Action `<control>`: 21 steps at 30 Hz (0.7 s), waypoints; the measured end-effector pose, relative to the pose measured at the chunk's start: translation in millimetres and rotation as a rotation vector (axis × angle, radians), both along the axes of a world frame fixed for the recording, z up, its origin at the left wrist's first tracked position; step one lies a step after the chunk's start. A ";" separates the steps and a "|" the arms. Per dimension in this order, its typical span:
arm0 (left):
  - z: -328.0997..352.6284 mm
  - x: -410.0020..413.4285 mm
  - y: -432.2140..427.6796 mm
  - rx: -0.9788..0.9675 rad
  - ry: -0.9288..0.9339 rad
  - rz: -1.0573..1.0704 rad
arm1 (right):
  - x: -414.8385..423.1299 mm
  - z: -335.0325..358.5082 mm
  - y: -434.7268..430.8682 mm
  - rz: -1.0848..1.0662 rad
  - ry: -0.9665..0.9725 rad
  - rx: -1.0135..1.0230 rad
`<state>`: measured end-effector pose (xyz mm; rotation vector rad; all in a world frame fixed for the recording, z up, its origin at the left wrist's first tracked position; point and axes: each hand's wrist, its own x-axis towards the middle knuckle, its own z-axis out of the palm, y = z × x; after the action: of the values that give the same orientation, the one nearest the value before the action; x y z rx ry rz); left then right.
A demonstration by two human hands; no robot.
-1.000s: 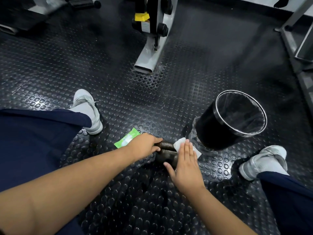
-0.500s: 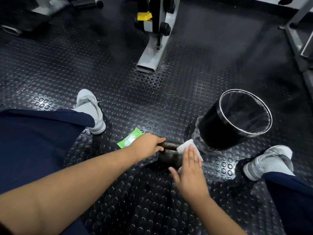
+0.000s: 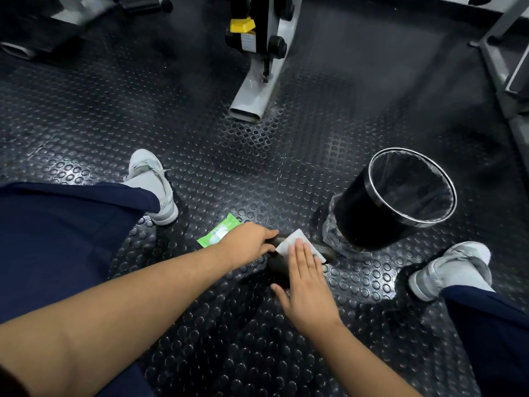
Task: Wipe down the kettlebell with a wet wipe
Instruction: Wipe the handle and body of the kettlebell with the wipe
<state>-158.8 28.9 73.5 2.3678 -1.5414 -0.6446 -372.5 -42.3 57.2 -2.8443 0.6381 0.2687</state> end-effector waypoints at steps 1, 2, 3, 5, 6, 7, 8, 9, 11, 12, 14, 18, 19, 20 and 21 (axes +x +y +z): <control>-0.1 0.0 -0.1 0.010 0.006 0.006 | -6.9 -0.7 -5.1 -0.017 -0.005 -0.007; -0.2 0.3 0.0 0.014 0.014 0.006 | -11.7 -1.4 -11.3 -0.043 -0.009 -0.010; -0.4 0.9 -0.1 0.015 0.014 0.002 | -14.0 -1.5 -17.7 -0.078 -0.016 -0.009; -0.9 0.5 0.1 0.018 0.025 0.001 | -9.9 1.7 -28.7 -0.170 -0.016 0.005; -0.9 0.2 0.2 0.020 0.033 0.006 | -3.0 5.5 -32.0 -0.210 -0.001 0.015; -1.7 0.4 0.1 0.029 0.038 0.012 | 5.7 8.3 -33.3 -0.241 0.015 0.031; -2.1 0.8 -0.2 0.039 0.032 0.014 | 15.7 11.6 -32.0 -0.254 0.020 0.050; -3.0 1.1 -0.9 0.043 0.017 0.010 | 25.9 15.0 -28.4 -0.246 0.021 0.067; -3.1 0.8 -1.5 0.039 0.012 -0.005 | 41.7 19.0 -15.6 -0.167 0.028 0.059; -2.6 0.7 -1.9 0.044 0.015 -0.014 | 45.5 18.6 -8.8 -0.124 0.024 0.047; -2.8 1.6 -2.5 0.050 0.013 -0.021 | 42.8 16.1 -0.7 -0.080 0.001 0.039; -7.4 2.8 -0.7 0.032 0.030 0.005 | 15.2 4.2 -10.9 -0.072 -0.024 0.022; -8.4 3.7 -0.4 0.041 0.030 0.009 | 9.0 3.5 -14.5 -0.091 -0.024 0.016; -9.8 4.5 0.0 0.051 0.032 0.014 | 5.1 3.9 -16.2 -0.113 -0.022 0.009; -11.1 4.9 0.0 0.053 0.035 0.019 | 3.7 5.0 -16.0 -0.128 -0.018 0.002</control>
<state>-153.9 28.9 62.4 2.3933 -1.5040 -0.7278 -368.9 -58.3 62.2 -2.7853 0.8120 0.2214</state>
